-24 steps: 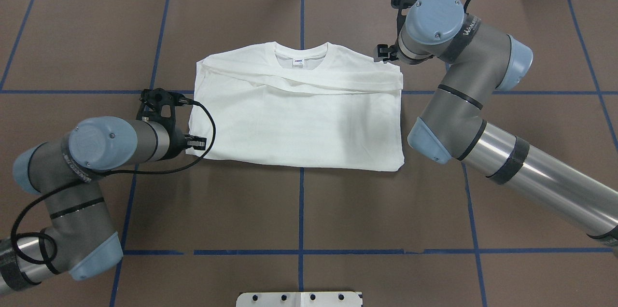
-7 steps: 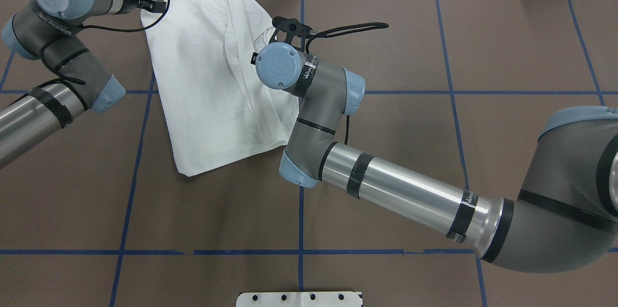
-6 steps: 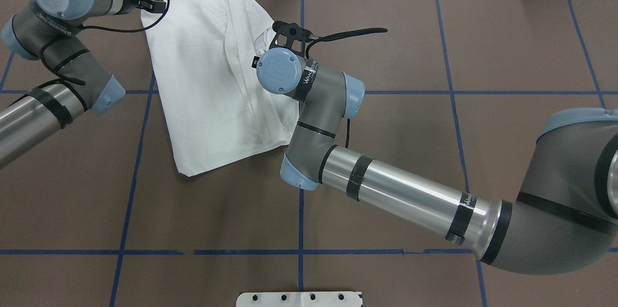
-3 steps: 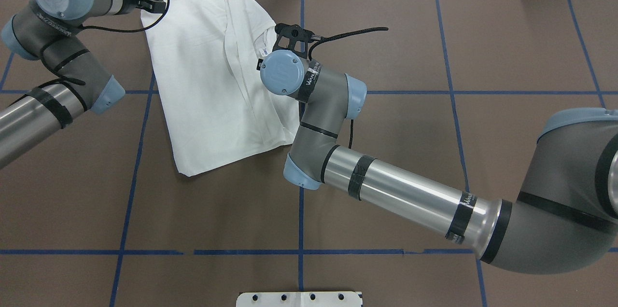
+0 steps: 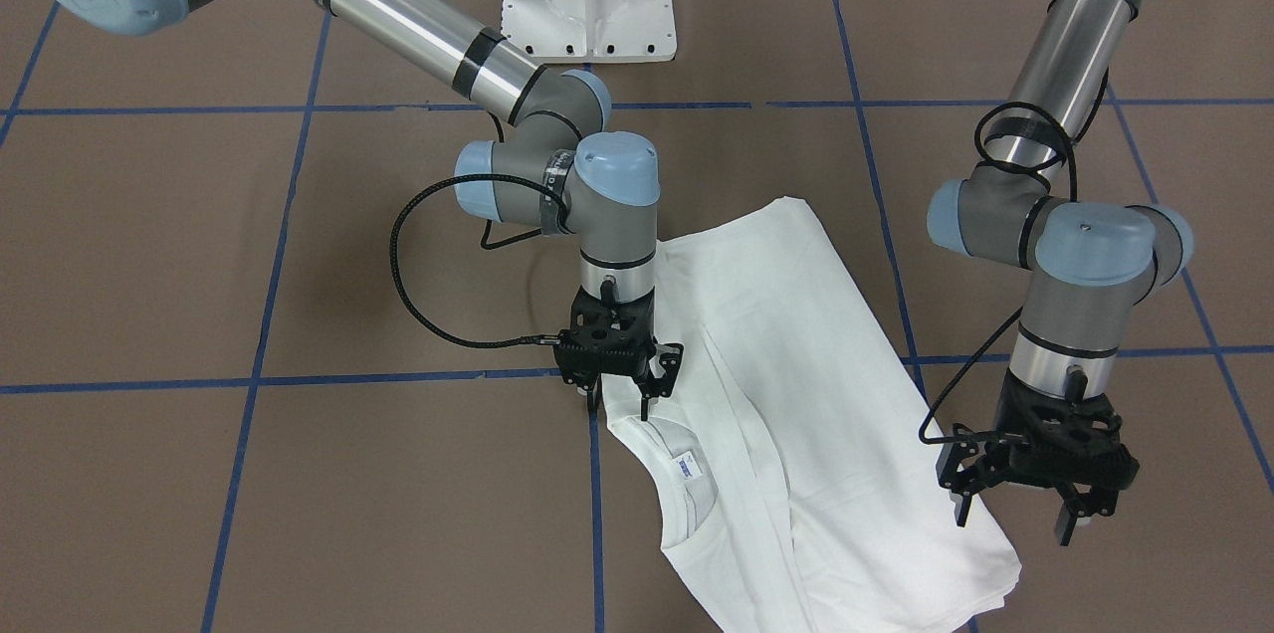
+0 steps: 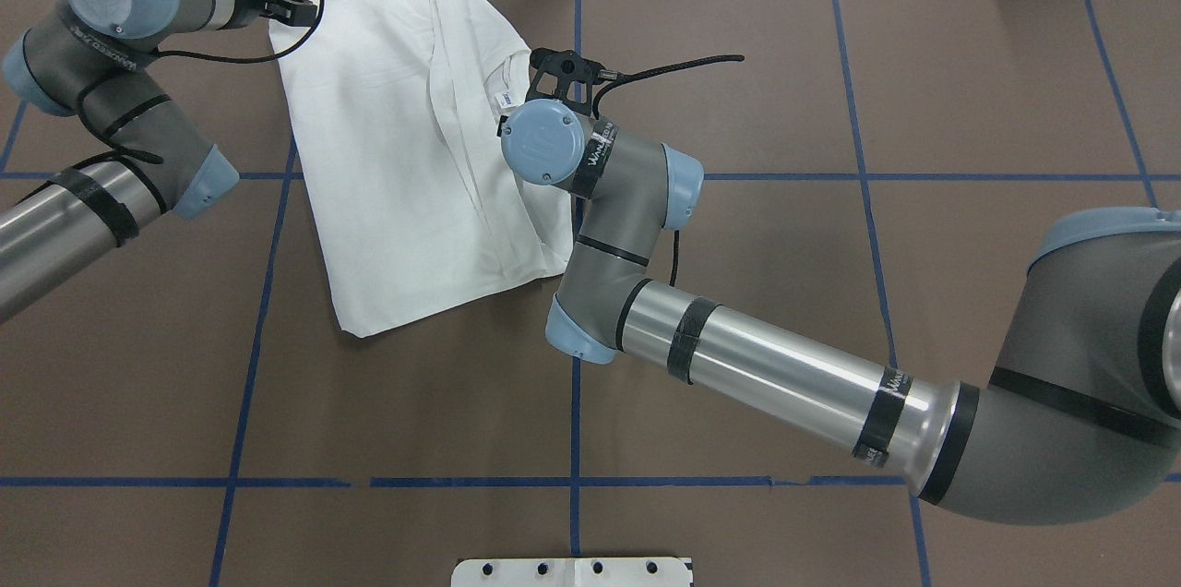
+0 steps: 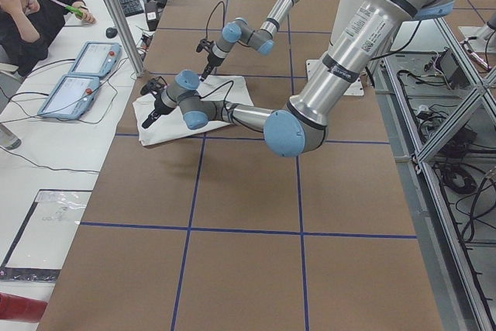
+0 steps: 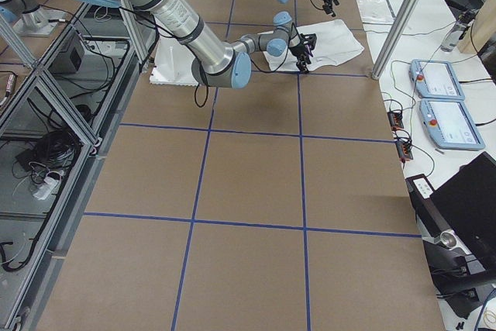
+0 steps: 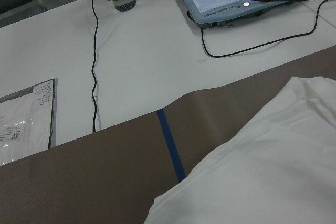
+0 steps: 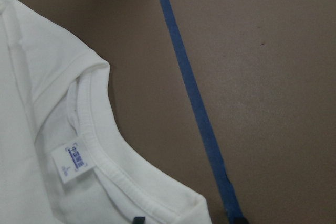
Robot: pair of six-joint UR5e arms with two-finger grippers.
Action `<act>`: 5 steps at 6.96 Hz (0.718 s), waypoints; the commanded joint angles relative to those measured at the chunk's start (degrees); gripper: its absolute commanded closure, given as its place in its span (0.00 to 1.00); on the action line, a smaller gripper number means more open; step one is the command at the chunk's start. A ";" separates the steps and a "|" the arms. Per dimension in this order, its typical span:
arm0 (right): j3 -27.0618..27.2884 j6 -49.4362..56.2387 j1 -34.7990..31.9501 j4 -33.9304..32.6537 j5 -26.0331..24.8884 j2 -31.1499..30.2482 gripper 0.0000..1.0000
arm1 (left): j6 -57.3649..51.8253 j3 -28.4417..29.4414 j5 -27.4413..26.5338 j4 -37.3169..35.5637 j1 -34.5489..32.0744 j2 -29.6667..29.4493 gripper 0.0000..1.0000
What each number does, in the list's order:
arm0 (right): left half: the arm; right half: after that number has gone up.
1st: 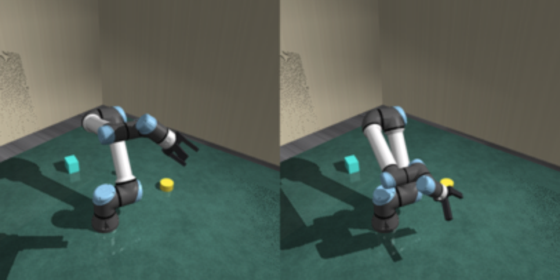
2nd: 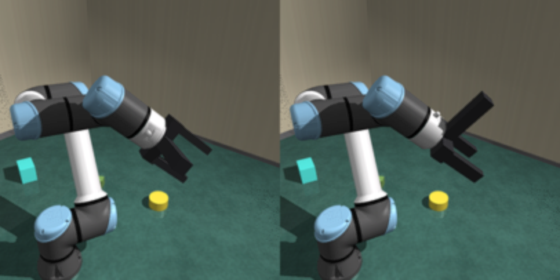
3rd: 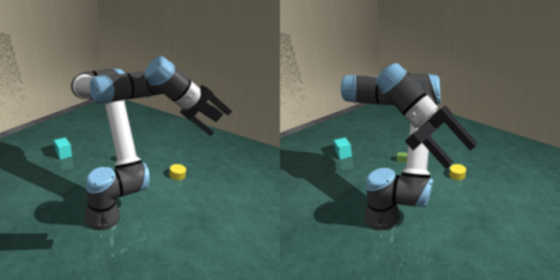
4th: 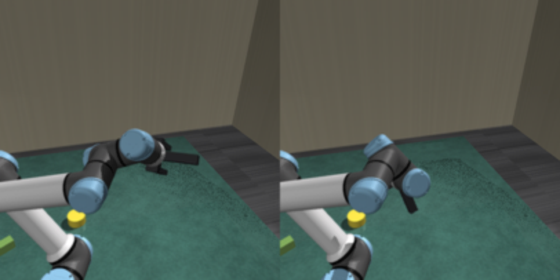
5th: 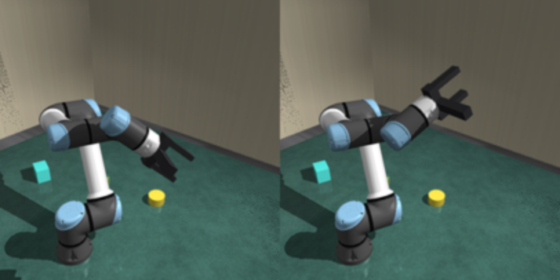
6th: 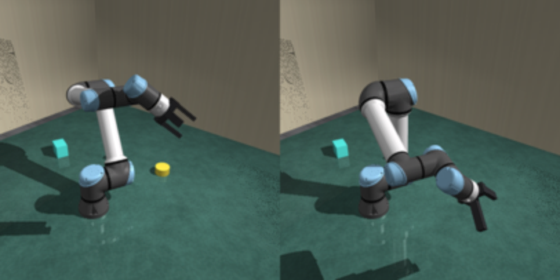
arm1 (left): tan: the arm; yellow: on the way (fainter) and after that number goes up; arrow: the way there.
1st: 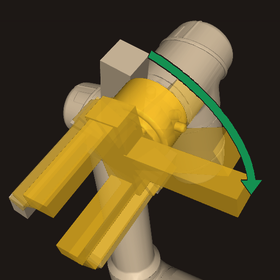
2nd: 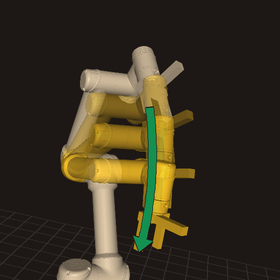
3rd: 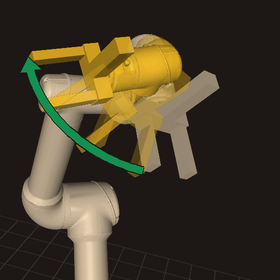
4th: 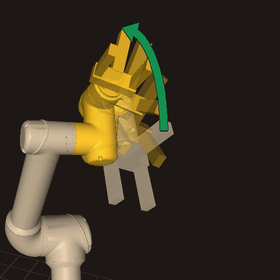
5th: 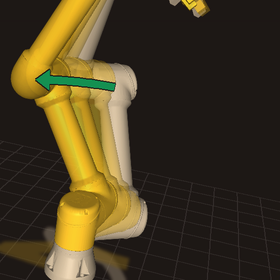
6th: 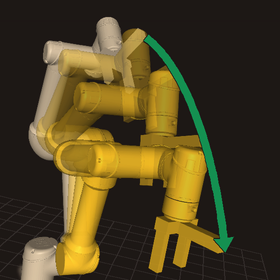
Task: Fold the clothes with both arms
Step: 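Reach the right gripper over the shirt to the collar area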
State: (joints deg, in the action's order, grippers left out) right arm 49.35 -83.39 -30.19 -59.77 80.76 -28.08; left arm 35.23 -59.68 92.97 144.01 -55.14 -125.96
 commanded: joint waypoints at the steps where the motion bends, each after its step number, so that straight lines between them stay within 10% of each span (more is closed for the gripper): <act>1: 0.05 -0.02 0.39 0.00 0.10 0.13 1.00 | 0.10 0.00 0.02 0.13 0.03 0.27 0.00; 5: 11.31 1.65 -0.22 -3.66 1.15 -4.57 1.00 | 0.19 -0.09 0.02 0.39 0.11 0.28 0.00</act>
State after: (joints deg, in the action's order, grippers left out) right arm 53.79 -82.04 -30.18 -61.03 81.41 -28.82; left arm 35.42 -59.76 92.99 144.33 -55.08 -125.64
